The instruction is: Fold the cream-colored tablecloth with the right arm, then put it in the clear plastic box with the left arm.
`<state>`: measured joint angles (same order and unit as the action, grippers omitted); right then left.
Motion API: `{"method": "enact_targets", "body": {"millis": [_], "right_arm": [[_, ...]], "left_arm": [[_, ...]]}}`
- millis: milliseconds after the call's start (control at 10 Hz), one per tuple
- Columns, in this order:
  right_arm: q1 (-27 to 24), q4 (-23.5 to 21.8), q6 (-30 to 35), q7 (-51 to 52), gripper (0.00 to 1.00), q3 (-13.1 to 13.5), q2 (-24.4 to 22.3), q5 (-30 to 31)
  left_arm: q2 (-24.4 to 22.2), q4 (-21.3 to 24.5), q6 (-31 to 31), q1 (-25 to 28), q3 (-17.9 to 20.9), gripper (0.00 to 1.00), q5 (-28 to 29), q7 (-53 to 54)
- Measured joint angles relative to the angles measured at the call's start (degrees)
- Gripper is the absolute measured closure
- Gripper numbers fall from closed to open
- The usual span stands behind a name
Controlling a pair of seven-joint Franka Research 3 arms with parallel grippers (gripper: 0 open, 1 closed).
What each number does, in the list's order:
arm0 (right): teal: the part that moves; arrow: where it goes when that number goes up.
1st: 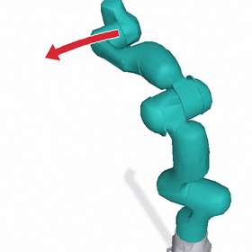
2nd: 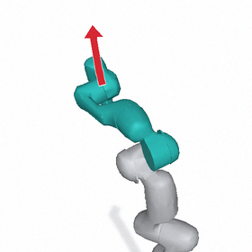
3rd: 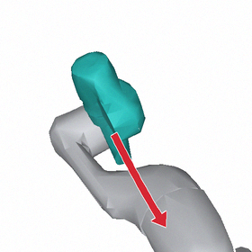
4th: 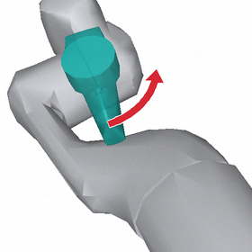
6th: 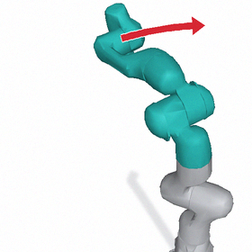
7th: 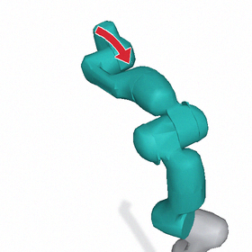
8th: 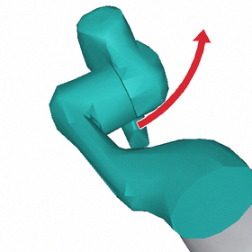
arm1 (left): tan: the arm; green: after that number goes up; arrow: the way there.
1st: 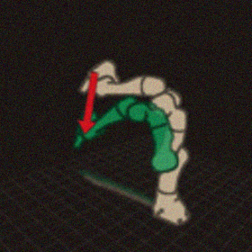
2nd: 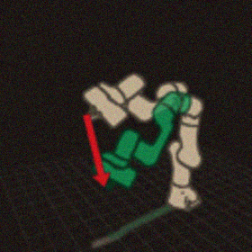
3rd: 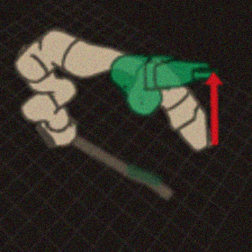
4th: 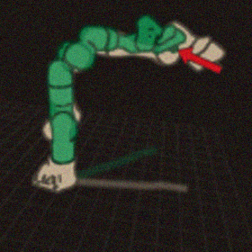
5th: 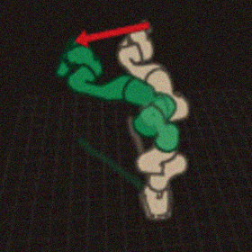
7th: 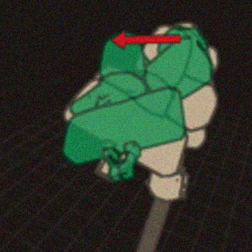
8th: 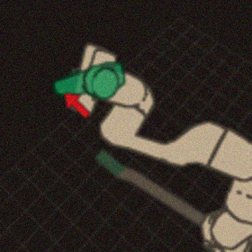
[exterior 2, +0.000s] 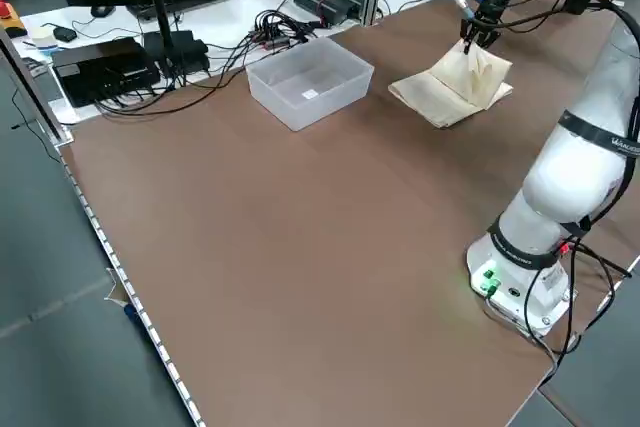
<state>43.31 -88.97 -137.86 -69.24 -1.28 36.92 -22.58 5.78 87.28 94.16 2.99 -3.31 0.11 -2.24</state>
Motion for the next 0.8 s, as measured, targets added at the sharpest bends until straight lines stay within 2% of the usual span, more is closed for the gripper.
{"method": "enact_targets", "body": {"millis": [500,600,800], "right_arm": [[0.21,0.8,0.0,-0.01,0.88,0.0,0.47,0.22],[0.21,1.02,0.0,-0.01,0.86,0.0,0.74,0.47],[0.23,1.86,0.0,0.0,0.75,0.0,1.43,0.6]], "left_arm": [[0.01,0.0,0.02,0.0,0.0,0.0,0.0,0.0],[0.01,0.0,0.02,0.0,0.0,0.0,0.0,0.0],[0.01,0.0,0.02,0.0,0.0,0.0,0.0,0.0]]}}
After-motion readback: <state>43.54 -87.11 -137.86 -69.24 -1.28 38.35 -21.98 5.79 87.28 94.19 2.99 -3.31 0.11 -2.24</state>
